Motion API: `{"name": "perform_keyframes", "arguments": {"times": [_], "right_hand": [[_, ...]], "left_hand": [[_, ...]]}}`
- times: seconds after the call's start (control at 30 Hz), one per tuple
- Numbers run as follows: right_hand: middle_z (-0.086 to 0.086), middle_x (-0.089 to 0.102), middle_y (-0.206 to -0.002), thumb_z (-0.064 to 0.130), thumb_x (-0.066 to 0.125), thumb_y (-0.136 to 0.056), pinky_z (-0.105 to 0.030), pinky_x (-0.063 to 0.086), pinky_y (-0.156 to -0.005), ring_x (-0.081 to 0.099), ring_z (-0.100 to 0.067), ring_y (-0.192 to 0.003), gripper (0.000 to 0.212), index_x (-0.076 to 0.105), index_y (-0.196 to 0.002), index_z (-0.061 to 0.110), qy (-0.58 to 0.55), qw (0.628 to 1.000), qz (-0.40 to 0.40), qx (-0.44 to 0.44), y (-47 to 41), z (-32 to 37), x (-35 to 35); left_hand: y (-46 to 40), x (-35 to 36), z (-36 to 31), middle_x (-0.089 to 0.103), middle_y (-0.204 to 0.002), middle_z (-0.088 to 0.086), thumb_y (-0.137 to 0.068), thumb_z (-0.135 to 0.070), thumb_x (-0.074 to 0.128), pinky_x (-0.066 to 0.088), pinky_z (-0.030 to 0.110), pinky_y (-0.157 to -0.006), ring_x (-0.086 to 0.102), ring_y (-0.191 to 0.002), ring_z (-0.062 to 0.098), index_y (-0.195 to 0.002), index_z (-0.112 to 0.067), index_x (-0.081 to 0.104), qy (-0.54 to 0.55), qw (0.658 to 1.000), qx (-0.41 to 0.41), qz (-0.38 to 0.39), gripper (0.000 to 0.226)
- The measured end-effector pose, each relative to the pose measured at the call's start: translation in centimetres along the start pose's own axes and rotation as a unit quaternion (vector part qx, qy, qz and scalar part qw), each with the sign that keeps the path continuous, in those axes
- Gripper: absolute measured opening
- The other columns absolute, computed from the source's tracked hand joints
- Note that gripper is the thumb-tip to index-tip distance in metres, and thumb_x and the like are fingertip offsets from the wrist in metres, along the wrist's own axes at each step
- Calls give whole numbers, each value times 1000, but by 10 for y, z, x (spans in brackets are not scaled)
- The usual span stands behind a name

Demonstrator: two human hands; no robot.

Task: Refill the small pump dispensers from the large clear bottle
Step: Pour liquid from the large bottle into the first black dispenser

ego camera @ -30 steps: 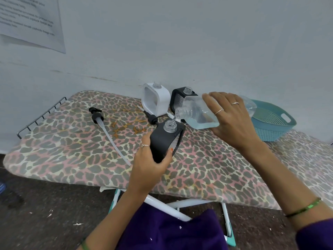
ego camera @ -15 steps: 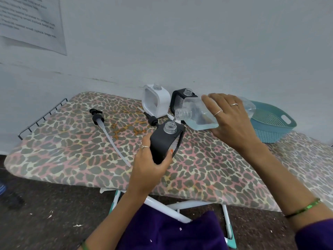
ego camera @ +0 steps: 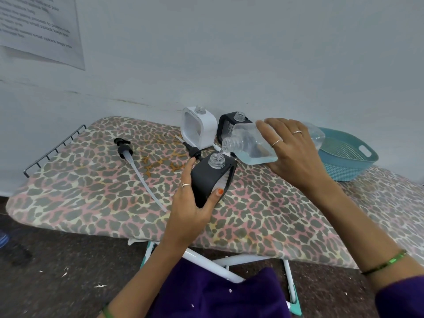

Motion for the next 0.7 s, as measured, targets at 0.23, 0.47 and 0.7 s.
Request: {"name": "perform_keyframes", "arguments": {"times": [0.23, 0.47, 0.7], "right_hand": [[-19, 61, -120, -1, 76, -65, -51, 45, -87, 59, -39, -107, 76, 40, -130, 12, 4, 1000, 3, 2, 0, -2, 1], [-19, 62, -119, -3, 73, -65, -50, 45, -86, 59, -39, -105, 75, 40, -130, 12, 9, 1000, -3, -1, 0, -4, 1], [-21, 62, -119, -2, 71, -64, -51, 45, -88, 60, -41, -106, 74, 39, -130, 11, 12, 1000, 6, -2, -1, -3, 0]], "left_hand": [[-3, 2, 9, 42, -147, 1, -85, -67, 49, 41, 43, -108, 43, -134, 15, -145, -42, 17, 29, 999, -21, 20, 72], [-4, 3, 8, 36, -151, 3, -90, -59, 47, 36, 43, -112, 37, -139, 17, -142, -55, 11, 37, 999, -14, 27, 63], [-4, 2, 2, 28, -152, -4, -95, -46, 44, 27, 8, -107, 30, -139, 6, -134, -64, 7, 39, 999, -9, 30, 57]]}}
Point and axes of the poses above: each hand's wrist, its own y-axis away from the middle knuckle, its own x-axis out of the palm, z = x × y, the point moved 2 cm from there along -y, towards the middle knuckle
